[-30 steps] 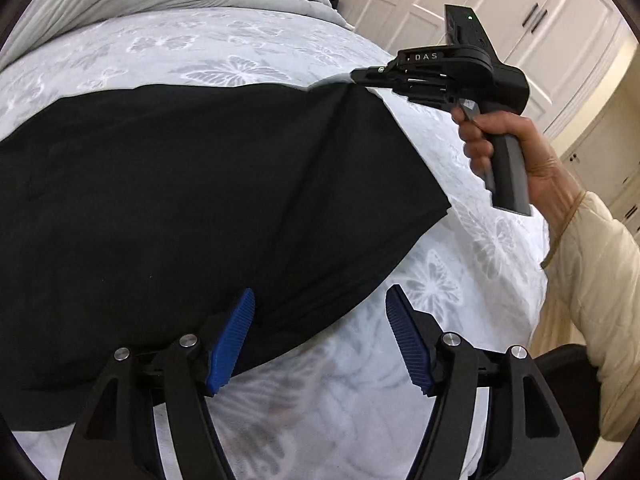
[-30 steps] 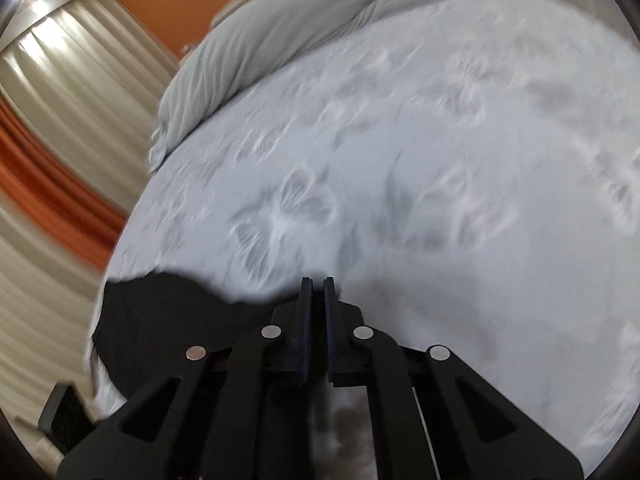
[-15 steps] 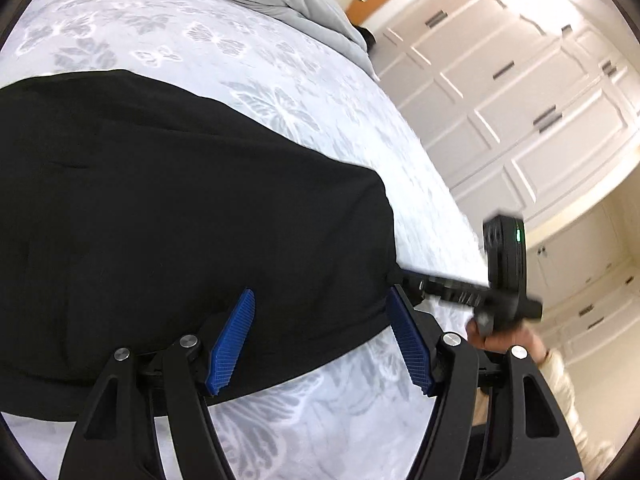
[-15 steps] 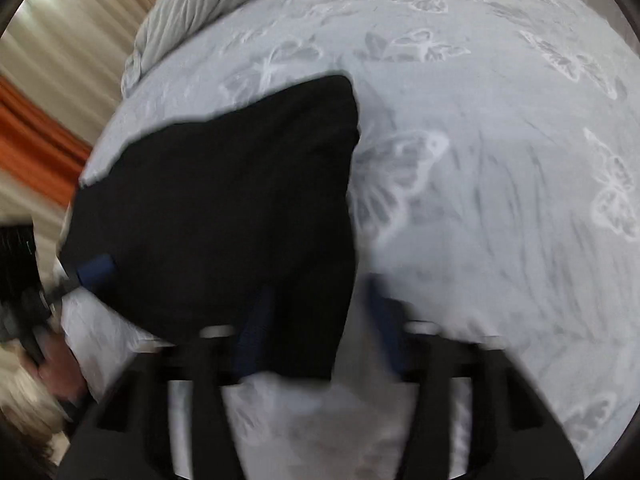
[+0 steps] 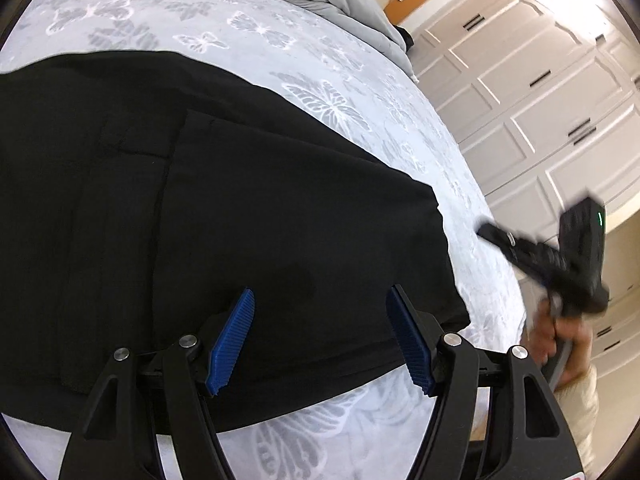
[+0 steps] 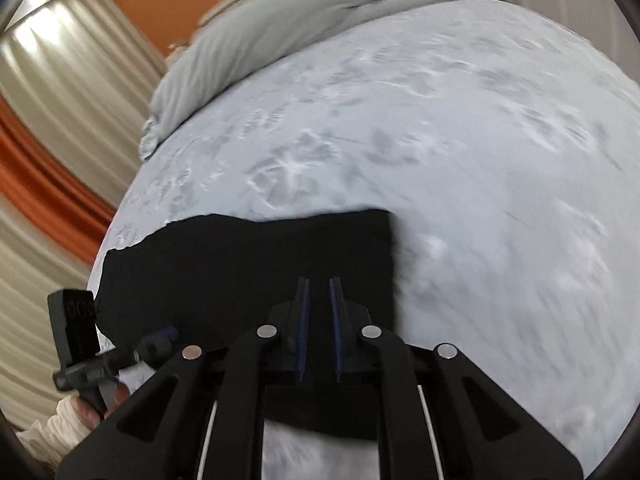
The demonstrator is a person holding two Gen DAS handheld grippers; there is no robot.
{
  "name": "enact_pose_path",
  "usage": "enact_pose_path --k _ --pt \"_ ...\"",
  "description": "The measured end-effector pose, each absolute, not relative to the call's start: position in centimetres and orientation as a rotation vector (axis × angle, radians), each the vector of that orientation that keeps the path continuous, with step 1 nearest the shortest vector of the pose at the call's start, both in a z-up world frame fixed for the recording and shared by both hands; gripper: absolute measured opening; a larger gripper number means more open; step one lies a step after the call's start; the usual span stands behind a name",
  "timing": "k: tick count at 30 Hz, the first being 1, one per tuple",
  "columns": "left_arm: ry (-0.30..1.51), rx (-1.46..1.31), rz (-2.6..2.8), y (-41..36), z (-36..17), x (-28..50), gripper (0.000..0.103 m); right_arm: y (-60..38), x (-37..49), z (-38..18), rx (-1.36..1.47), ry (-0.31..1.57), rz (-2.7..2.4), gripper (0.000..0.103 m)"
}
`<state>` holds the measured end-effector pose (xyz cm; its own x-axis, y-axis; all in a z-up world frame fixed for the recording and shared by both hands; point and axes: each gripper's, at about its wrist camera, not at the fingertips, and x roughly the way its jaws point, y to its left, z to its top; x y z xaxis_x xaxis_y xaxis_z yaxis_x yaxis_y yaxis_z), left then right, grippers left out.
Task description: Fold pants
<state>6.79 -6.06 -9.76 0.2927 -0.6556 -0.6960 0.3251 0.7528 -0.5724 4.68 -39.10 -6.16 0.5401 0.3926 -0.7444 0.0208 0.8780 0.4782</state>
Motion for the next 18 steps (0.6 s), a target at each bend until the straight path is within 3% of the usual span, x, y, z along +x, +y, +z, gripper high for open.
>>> enact_pose_path --k 3,8,11,13,14,15,16,18 --pt "1.087 -0.313 -0.675 -6.4 -9.9 6.6 0.067 -40.5 7.7 -10.3 0.353 1.069 -0.034 0.0" --pt "1.087 -0.326 -0.687 -5.5 -9.4 6.3 0.067 -43.2 7.4 -6.2 0.527 0.922 -0.012 0.01" --pt "1.065 -0.394 -0.702 -4.2 -8.6 6.2 0.067 -42.3 8.0 -8.0 0.601 0.991 0.095 0.012" --pt "1.019 -0.429 -0.683 -2.9 -7.5 6.4 0.067 -40.9 9.3 -10.9 0.507 1.096 0.062 0.009" --pt "0.998 -0.437 -0.666 -2.2 -7.0 6.4 0.067 -41.0 9.2 -11.0 0.512 1.041 0.051 0.008" --pt "0.967 -0.451 -0.633 -1.1 -6.4 6.6 0.067 -41.4 8.5 -10.0 0.51 1.021 0.0 0.008" --pt "0.925 -0.472 -0.576 0.8 -5.5 7.1 0.067 -41.5 8.3 -8.8 0.488 1.002 -0.05 0.015" --pt "0.858 -0.55 -0.452 5.1 -4.2 7.7 0.067 -41.4 6.8 -4.6 0.446 0.865 -0.064 0.015"
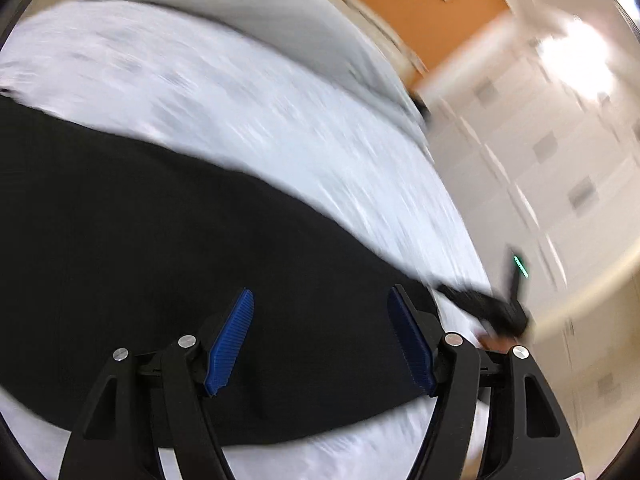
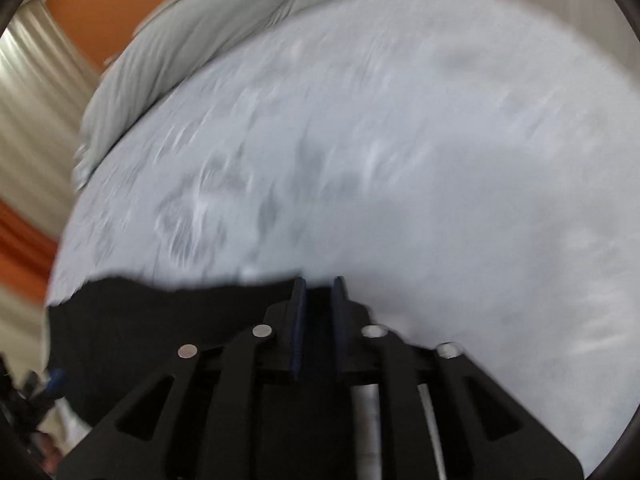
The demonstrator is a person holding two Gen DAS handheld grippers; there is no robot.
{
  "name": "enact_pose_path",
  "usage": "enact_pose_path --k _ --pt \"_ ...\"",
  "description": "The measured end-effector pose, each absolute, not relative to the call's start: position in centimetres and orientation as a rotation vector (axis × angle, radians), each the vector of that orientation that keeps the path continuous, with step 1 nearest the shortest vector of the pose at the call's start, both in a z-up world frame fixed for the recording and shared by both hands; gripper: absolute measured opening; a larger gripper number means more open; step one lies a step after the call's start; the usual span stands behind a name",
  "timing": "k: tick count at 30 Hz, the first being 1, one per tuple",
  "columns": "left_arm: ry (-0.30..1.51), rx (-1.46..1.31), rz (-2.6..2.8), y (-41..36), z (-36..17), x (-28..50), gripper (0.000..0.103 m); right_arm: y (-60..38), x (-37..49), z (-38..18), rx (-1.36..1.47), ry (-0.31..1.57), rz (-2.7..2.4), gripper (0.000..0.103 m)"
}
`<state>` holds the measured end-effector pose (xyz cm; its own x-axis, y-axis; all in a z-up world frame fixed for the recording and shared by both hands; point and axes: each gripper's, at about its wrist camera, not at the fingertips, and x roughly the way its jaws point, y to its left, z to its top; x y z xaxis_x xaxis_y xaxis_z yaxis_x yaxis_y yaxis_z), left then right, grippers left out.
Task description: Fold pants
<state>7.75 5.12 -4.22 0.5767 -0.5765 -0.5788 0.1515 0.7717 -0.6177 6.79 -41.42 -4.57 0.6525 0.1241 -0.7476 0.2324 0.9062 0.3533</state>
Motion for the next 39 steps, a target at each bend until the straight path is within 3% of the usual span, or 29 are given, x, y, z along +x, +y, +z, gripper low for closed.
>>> enact_pose_path --k 1,3,4,9,12,16,18,19,20,25,27,30,33,35,38,39 --pt "0.833 -0.594 -0.395 7.3 -3.9 7.8 0.067 -41.3 6.0 -3.1 0.452 0.817 -0.044 0.019" --pt "0.767 -0.717 -0.178 13.8 -3.6 7.4 0.073 -41.1 3.7 -0.7 0.467 0.744 -0.043 0.043" --pt "0.731 -0.787 -0.019 18.0 -3.7 6.5 0.073 -40.9 2.5 -0.1 0.468 0.716 -0.051 0.062" --pt "0.672 -1.102 0.312 29.3 -7.1 1.6 0.073 -39.6 -0.1 0.4 0.437 0.782 -0.063 0.065" --pt "0.735 -1.162 0.3 30.3 -9.0 1.7 0.076 -37.2 -0.2 0.1 0.436 0.779 -0.05 0.065" --pt "0.852 -1.219 0.19 29.6 -12.1 3.8 0.076 -35.1 -0.5 -0.1 0.467 0.791 -0.042 0.075" --pt "0.833 -1.15 0.123 28.3 -11.1 5.1 0.041 -34.3 -0.8 -0.4 0.503 0.793 -0.03 0.078" --pt "0.868 -1.126 0.102 27.3 -11.0 6.0 0.012 -33.9 -0.9 -0.4 0.509 0.792 -0.02 0.078" --pt "0.86 -1.122 0.093 26.5 -10.8 6.1 0.006 -33.6 -1.0 -0.3 0.5 0.792 -0.02 0.078" --pt "0.693 -0.835 -0.148 17.9 -2.1 5.6 0.005 -34.1 -2.0 1.7 0.435 0.723 -0.046 0.078" --pt "0.657 -0.68 -0.353 11.0 1.0 4.5 0.006 -34.8 -2.3 1.8 0.452 0.714 -0.058 0.079" --pt "0.732 -0.482 -0.582 1.6 0.6 3.4 0.016 -36.0 -2.0 1.0 0.465 0.744 -0.075 0.079" --pt "0.88 -0.271 -0.693 -6.2 -2.9 2.5 0.044 -37.0 -1.3 -0.6 0.511 0.811 -0.048 0.079" --pt "0.949 -0.212 -0.722 -8.3 -4.5 1.5 0.052 -37.3 -1.0 -1.5 0.544 0.85 -0.018 0.084" --pt "0.876 -0.208 -0.723 -7.1 -3.5 -0.3 0.079 -37.4 -0.5 -3.2 0.619 0.911 0.064 0.084" --pt "0.85 -0.226 -0.732 -6.3 -3.0 -0.9 0.08 -37.3 -0.3 -4.1 0.653 0.942 0.102 0.084"
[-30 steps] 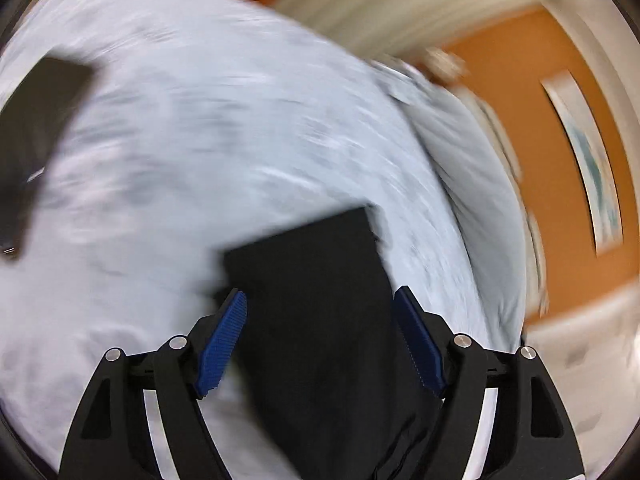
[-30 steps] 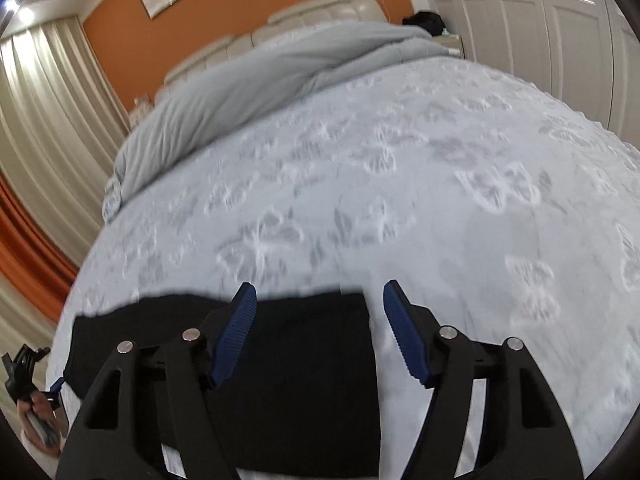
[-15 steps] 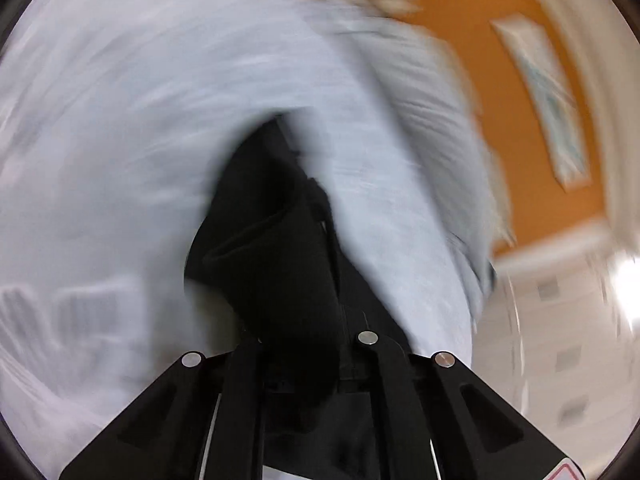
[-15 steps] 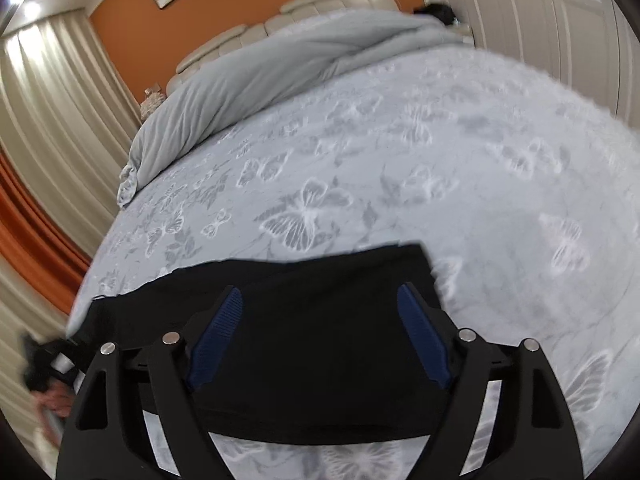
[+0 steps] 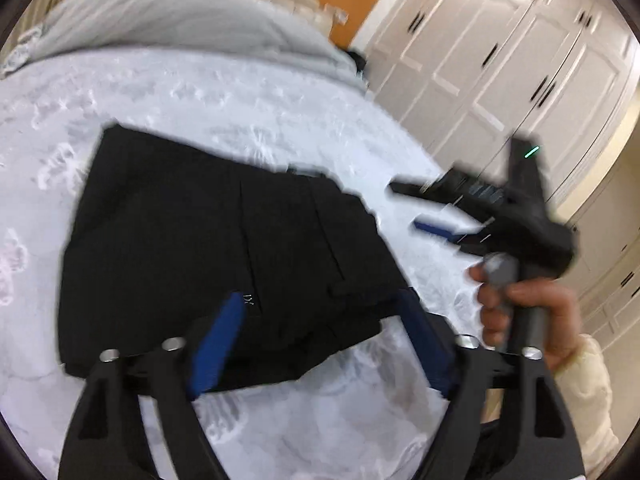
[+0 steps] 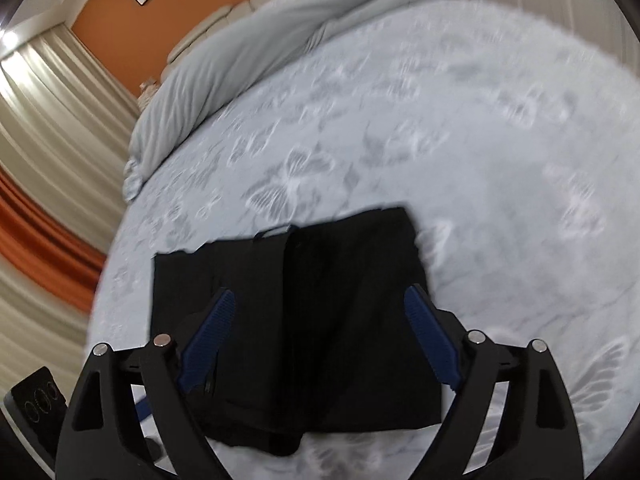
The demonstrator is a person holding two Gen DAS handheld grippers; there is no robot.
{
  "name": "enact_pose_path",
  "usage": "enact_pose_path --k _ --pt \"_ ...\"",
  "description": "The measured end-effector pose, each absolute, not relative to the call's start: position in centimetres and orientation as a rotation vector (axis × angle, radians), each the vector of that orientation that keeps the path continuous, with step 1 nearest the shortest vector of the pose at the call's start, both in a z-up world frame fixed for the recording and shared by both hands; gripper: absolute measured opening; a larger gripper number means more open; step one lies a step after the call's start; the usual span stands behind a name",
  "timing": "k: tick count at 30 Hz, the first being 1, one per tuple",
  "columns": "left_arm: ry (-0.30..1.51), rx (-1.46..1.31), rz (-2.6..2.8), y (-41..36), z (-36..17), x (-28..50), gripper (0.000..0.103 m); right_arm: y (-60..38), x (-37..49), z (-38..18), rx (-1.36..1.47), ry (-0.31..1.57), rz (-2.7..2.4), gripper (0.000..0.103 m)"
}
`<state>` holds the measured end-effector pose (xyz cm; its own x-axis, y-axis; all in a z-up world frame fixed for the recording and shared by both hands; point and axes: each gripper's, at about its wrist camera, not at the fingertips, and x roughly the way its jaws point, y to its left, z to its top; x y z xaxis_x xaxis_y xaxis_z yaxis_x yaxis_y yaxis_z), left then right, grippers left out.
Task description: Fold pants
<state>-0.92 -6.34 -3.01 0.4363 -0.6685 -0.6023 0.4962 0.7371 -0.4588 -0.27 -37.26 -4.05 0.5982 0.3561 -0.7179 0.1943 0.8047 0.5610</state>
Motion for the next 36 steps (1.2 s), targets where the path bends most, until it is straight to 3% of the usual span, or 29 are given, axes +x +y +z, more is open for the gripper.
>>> enact_pose_path --k 7,9,10,11,13,15,18,23,25,29,32,34,36 --pt "0.681 -0.354 -0.556 0.2 1.5 0.5 0.086 -32.6 1.4 -8.0 0.608 1.081 0.245 0.085" --pt "0.709 -0.389 -0.461 2.2 1.1 3.2 0.086 -30.8 2.0 -8.5 0.509 1.072 0.238 0.065" --pt "0.72 -0.398 -0.431 2.8 0.9 3.6 0.086 -29.9 2.3 -8.4 0.435 1.067 0.211 0.049" --pt "0.738 -0.411 -0.382 3.5 0.5 4.6 0.086 -29.3 2.5 -7.9 0.4 1.052 0.218 0.025" --pt "0.752 -0.453 -0.315 4.6 0.2 5.8 0.086 -29.6 2.4 -4.2 0.423 0.963 0.264 0.008" --pt "0.744 -0.49 -0.29 5.8 0.4 5.6 0.086 -30.4 1.2 0.6 0.385 0.853 0.281 0.008" --pt "0.745 -0.502 -0.306 6.6 0.5 5.0 0.086 -32.3 -0.2 3.0 0.271 0.799 0.169 0.008" --pt "0.855 -0.426 -0.328 3.8 -2.0 5.4 0.086 -37.0 1.8 -6.7 0.245 1.148 -0.053 0.028" --pt "0.919 -0.415 -0.337 2.6 -4.0 6.2 0.086 -37.2 1.2 -5.5 0.242 1.096 -0.029 0.029" --pt "0.982 -0.403 -0.355 1.3 -5.7 6.4 0.086 -37.2 -2.4 0.5 0.263 0.841 0.022 0.041" --pt "0.986 -0.365 -0.356 0.3 -6.3 6.2 0.086 -36.3 -2.3 0.5 0.336 0.81 0.169 0.04" --pt "0.978 -0.312 -0.34 -0.7 -6.7 6.0 0.086 -35.7 -0.1 -3.0 0.324 0.944 0.182 0.037" --pt "0.966 -0.259 -0.324 -1.3 -6.8 5.6 0.086 -35.9 1.8 -7.6 0.233 1.12 0.053 0.021"
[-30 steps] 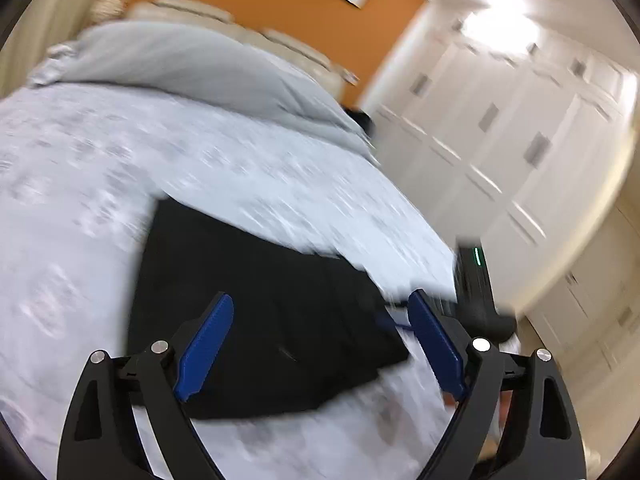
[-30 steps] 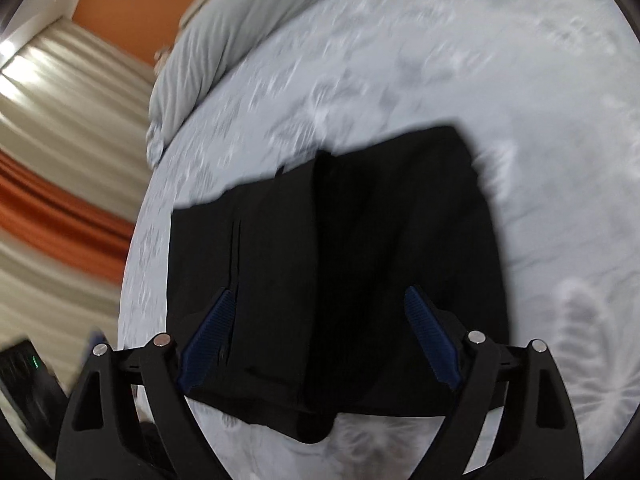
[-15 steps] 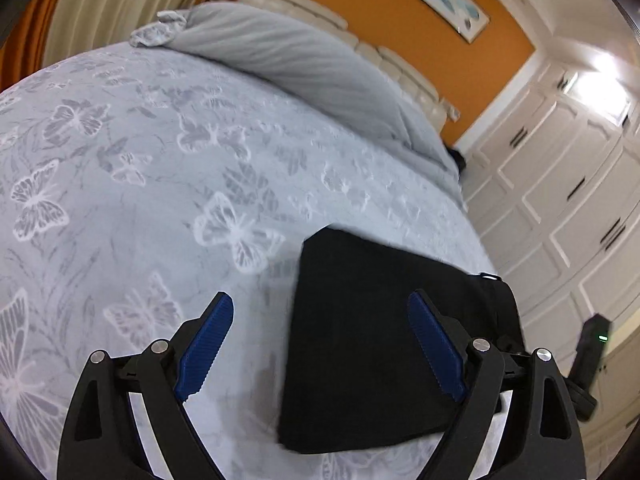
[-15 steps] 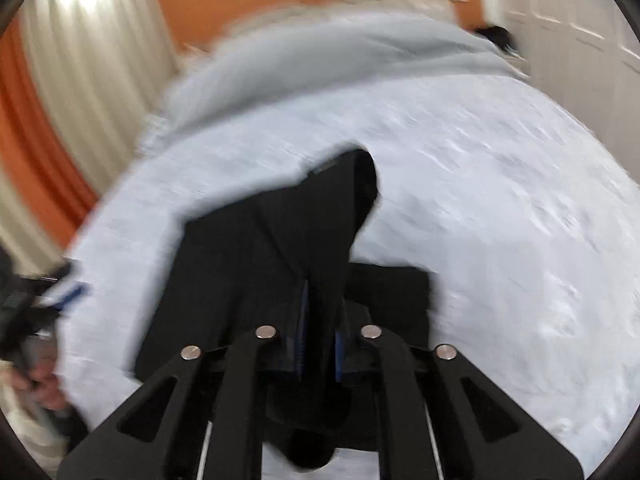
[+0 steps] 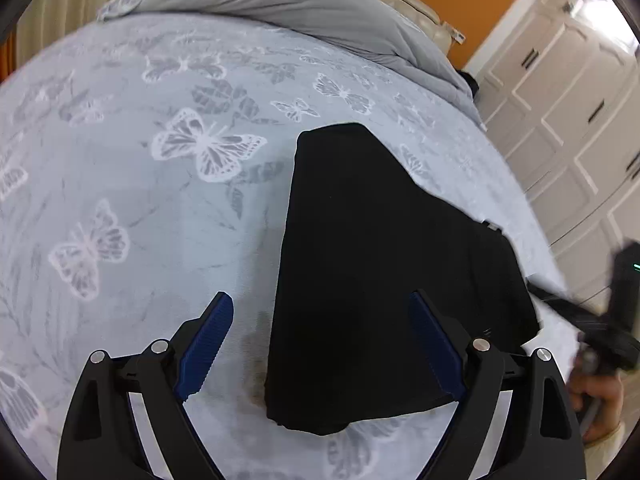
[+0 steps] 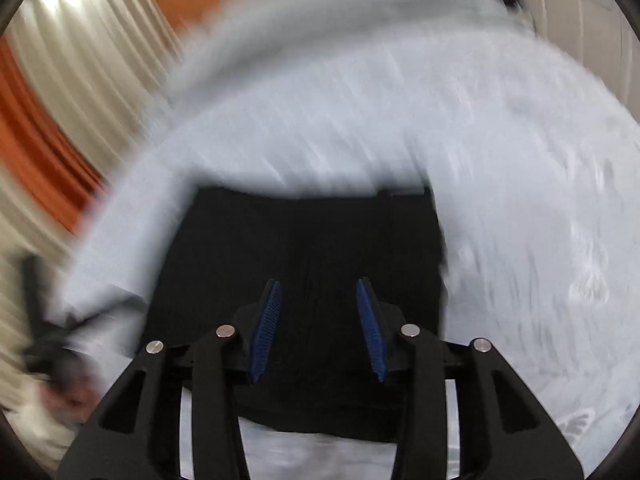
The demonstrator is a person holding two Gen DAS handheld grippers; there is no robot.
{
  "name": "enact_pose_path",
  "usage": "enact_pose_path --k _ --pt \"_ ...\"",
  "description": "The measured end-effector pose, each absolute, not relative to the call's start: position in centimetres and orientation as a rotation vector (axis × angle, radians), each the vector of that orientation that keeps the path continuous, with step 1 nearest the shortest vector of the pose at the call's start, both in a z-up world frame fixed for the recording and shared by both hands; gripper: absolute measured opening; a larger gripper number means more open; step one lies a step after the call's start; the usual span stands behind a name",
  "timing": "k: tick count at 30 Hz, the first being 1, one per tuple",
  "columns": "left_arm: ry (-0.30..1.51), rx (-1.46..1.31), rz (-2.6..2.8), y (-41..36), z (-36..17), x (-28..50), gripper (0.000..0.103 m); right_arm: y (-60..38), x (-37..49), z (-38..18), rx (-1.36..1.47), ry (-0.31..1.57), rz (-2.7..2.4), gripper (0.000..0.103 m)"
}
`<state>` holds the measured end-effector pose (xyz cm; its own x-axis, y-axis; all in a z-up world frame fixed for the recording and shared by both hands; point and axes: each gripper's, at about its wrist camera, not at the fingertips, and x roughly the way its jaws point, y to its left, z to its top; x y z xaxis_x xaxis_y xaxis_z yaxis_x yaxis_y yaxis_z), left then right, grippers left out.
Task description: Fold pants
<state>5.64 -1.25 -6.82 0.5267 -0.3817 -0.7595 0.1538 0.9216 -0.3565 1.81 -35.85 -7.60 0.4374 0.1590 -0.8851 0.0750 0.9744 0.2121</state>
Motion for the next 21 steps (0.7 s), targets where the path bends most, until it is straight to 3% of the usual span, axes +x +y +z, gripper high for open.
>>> enact_pose_path --k 3,4,5,7,14,21 --pt "0.92 -0.139 -0.275 -2.1 -6.3 4.9 0.086 -36.7 0.6 -5.0 0.316 1.045 0.06 0.022" --pt "0.905 -0.103 -0.256 -2.2 -6.1 4.8 0.086 -36.8 -0.4 -3.3 0.325 0.983 0.066 0.033" --pt "0.897 -0.08 -0.244 -2.4 -6.0 4.7 0.086 -36.9 -1.6 -1.9 0.318 0.932 0.051 0.057" --pt "0.89 -0.043 -0.229 -2.8 -5.9 4.7 0.086 -37.4 -3.1 -0.9 0.3 0.901 0.008 0.082" --pt "0.915 0.111 -0.208 -4.6 -7.1 4.3 0.086 -37.7 -2.3 -4.5 0.329 1.033 -0.065 0.081" --pt "0.893 0.189 -0.187 -6.0 -7.6 3.8 0.086 -37.0 -2.5 -4.4 0.3 1.008 -0.05 0.082"
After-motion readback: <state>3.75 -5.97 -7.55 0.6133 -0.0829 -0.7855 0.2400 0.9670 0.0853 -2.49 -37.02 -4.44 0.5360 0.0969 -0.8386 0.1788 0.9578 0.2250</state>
